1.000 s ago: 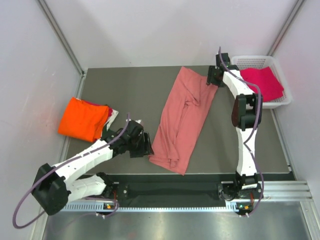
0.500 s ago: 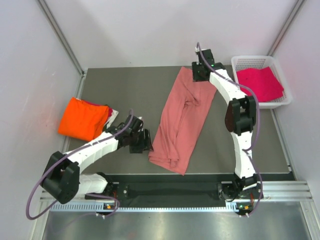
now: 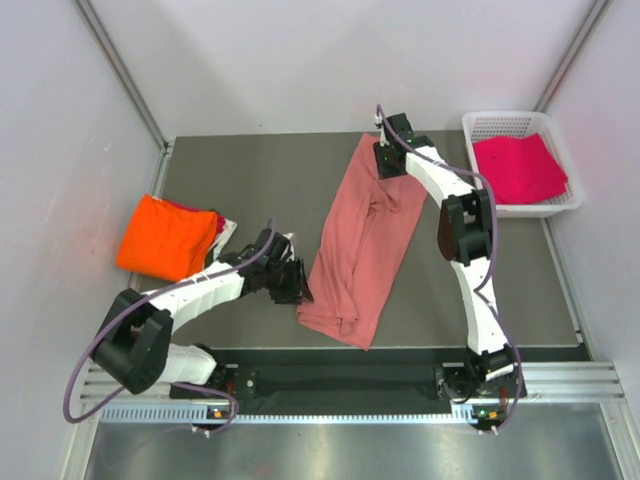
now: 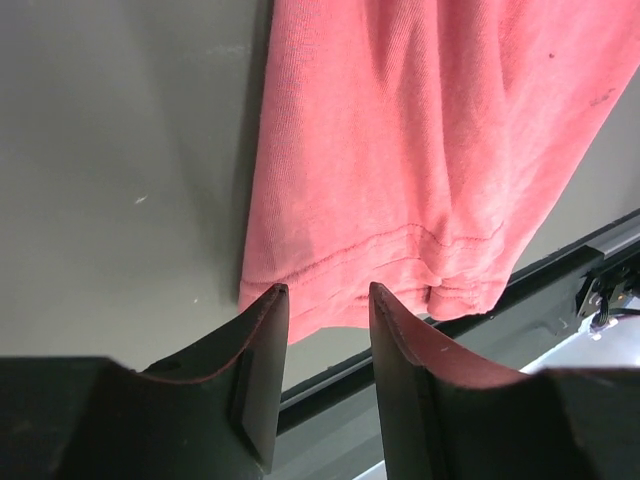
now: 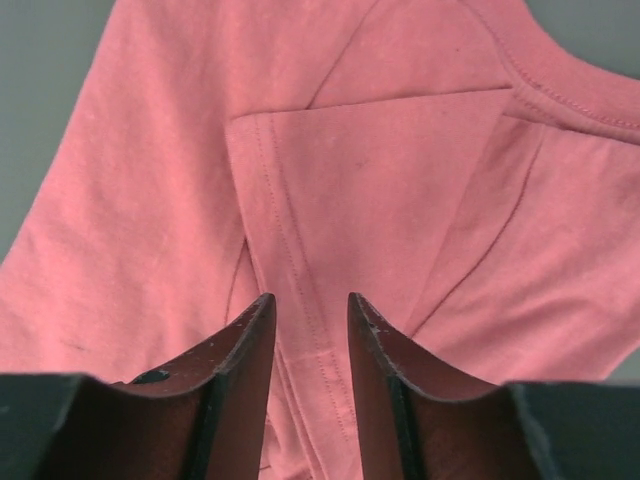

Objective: Fold and stack the t-shirts
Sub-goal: Fold the tshirt

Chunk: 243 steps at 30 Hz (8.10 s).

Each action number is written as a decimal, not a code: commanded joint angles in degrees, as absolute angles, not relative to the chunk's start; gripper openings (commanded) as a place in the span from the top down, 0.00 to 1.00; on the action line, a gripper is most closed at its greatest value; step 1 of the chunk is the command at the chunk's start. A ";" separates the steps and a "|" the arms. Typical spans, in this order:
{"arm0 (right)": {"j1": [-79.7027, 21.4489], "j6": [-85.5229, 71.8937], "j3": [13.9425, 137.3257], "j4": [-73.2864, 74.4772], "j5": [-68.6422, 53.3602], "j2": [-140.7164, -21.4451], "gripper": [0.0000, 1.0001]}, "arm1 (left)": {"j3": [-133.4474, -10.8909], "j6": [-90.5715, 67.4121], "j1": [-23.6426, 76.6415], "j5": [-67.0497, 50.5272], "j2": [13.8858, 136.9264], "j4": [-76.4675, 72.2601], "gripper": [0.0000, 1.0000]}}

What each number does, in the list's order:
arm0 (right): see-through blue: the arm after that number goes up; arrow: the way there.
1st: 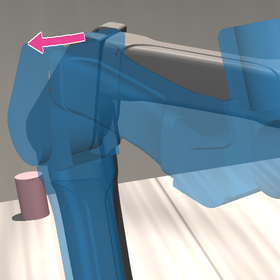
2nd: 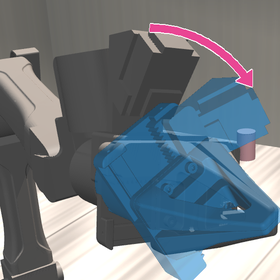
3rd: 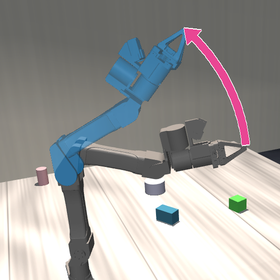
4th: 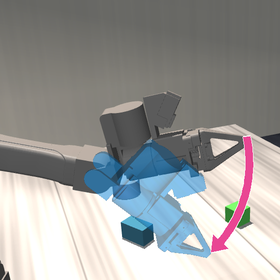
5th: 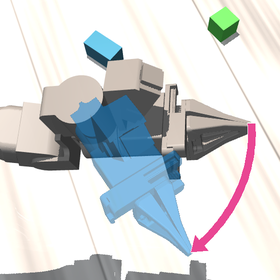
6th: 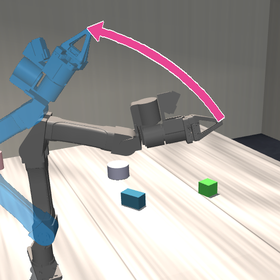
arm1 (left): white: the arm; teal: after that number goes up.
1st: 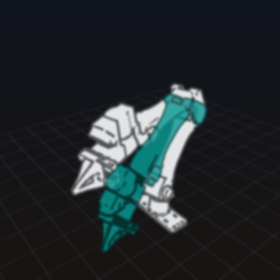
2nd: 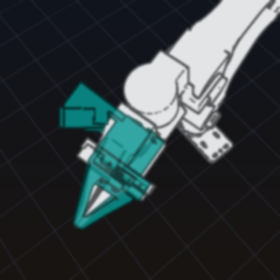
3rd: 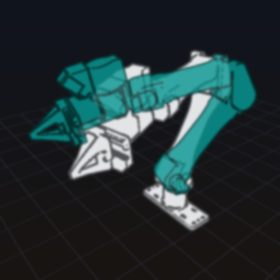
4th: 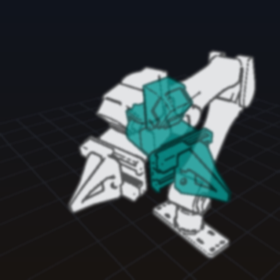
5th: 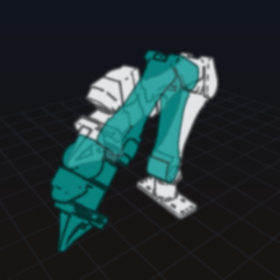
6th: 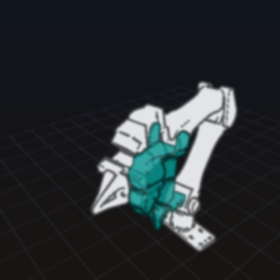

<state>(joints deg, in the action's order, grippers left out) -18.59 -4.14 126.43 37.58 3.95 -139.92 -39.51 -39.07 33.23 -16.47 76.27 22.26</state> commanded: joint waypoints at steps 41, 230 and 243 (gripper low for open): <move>-10.73 -10.63 122.53 31.56 -14.41 -138.34 0.94 | -31.03 -37.18 31.90 -13.18 76.55 19.51 1.00; -24.68 -46.92 20.40 29.36 -12.56 -41.76 0.37 | -25.84 -50.71 47.99 -7.38 66.88 4.22 0.50; -41.39 -56.51 18.72 27.95 -7.56 -47.90 0.51 | -27.16 -51.15 47.99 -10.28 73.73 0.44 0.54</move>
